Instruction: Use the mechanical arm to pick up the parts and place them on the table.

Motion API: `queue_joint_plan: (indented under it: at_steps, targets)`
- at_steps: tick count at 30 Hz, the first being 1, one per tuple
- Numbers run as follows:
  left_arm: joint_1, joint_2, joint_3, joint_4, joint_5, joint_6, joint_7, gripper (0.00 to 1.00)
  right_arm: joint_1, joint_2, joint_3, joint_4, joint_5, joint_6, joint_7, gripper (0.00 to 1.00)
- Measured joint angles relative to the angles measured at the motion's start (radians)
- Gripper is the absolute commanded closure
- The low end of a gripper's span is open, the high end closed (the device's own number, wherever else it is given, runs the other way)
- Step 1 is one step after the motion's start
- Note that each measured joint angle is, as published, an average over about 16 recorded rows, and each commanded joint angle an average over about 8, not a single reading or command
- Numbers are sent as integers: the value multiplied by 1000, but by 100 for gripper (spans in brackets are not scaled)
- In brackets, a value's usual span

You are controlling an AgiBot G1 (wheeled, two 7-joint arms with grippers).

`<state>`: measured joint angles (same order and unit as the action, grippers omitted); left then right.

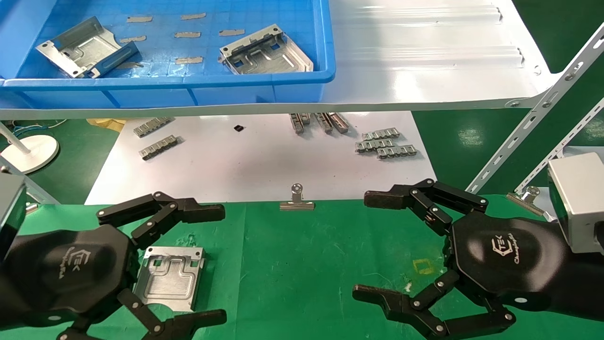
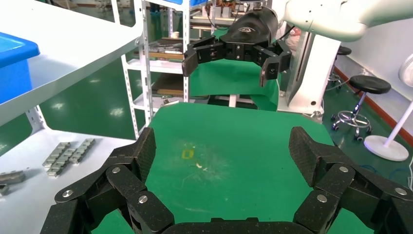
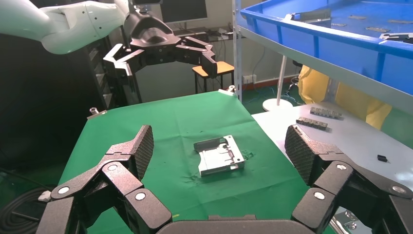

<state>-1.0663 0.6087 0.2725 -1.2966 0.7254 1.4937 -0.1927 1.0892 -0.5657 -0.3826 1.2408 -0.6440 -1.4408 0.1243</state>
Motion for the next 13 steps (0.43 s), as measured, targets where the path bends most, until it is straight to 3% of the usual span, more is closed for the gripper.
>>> queue_joint_plan:
  at_steps: [13]
  targets:
    - [-5, 1, 5, 8, 3, 1, 4, 0, 0, 0, 0, 0, 0, 0, 0, 0]
